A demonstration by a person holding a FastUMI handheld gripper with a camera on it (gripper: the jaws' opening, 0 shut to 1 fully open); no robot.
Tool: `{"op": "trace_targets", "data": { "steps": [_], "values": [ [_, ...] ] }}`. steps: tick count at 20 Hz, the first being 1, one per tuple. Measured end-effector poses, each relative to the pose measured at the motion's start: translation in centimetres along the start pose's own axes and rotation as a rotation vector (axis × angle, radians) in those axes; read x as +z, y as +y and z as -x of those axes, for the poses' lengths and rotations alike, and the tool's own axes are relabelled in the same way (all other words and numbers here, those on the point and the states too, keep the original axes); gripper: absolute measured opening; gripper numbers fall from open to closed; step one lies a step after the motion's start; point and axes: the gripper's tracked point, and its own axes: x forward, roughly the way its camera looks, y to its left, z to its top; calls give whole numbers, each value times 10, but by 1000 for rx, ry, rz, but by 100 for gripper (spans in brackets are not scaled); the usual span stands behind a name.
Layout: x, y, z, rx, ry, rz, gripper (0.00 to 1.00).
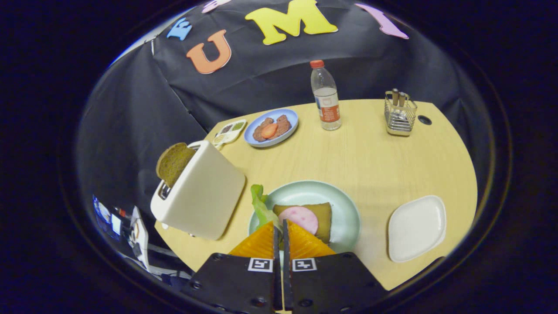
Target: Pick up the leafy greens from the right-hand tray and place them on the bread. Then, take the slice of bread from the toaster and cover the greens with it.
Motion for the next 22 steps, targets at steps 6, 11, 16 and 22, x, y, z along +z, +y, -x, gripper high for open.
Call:
{"op": "trace_targets", "data": {
  "steps": [6,11,16,22],
  "values": [
    [1,-28,0,-100,-16,136,37],
    [15,-33,14,-151,-80,206,79],
    [45,-27,52,-187,-215,229,97],
    [79,4,119,-240,-383,218,97]
  ]
}}
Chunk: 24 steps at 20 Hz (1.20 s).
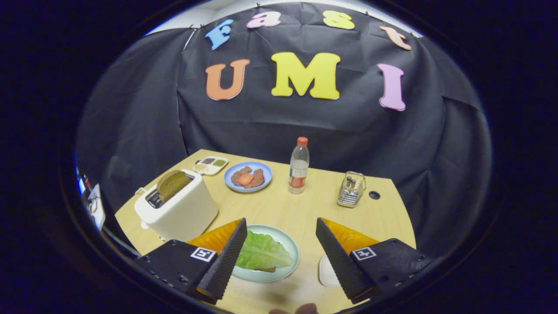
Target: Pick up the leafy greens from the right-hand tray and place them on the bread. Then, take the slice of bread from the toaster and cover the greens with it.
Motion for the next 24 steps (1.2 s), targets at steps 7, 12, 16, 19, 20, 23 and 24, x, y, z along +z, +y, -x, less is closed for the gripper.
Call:
{"op": "trace_targets", "data": {
  "steps": [7,12,16,19,20,23,24],
  "values": [
    [44,84,26,22,-93,-13,97],
    [52,173,13,105,-71,-55,97],
    [45,228,-15,125,-27,-113,97],
    [32,247,-42,101,25,-131,96],
    [28,251,-51,84,35,-137,95],
    [22,259,-77,39,62,-166,93],
    [20,261,-84,29,72,-175,92]
  ]
}}
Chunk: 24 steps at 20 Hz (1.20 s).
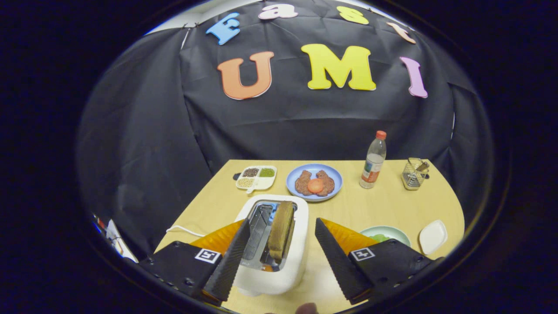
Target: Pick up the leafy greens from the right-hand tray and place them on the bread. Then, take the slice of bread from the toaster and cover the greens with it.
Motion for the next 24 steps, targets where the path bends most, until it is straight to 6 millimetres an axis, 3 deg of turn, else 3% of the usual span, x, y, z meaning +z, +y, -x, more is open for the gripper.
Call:
{"op": "trace_targets", "data": {
  "steps": [3,7,10,14,21,24],
  "values": [
    [-5,2,-20,-38,35,-19,82],
    [-9,2,-35,-76,56,19,56],
    [-12,-10,-39,-135,75,14,36],
    [-12,1,-38,-79,109,1,11],
    [29,-6,3,7,56,-77,11],
    [59,-18,30,53,14,-150,10]
  ]
}}
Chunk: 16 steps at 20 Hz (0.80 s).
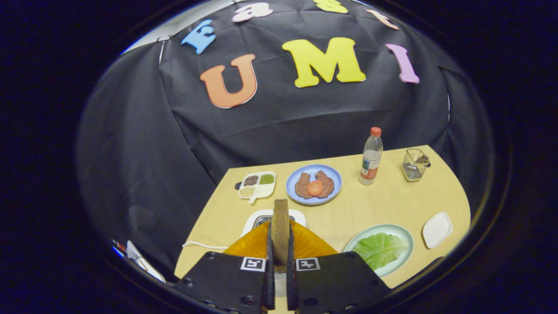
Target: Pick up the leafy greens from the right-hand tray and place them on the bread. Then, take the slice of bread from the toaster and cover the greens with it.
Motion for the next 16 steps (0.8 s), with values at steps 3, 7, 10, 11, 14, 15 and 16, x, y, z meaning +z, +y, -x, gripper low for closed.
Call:
{"op": "trace_targets", "data": {
  "steps": [3,7,10,11,14,15,16],
  "values": [
    [33,-15,29,26,-57,-45,11],
    [52,-56,51,6,-117,-54,10],
    [43,-91,48,-16,-123,-50,10],
    [35,-103,44,-23,-114,-53,10],
    [7,-131,30,-47,-80,-51,10],
    [-3,-137,24,-48,-67,-56,10],
    [-12,-143,20,-48,-54,-58,10]
  ]
}}
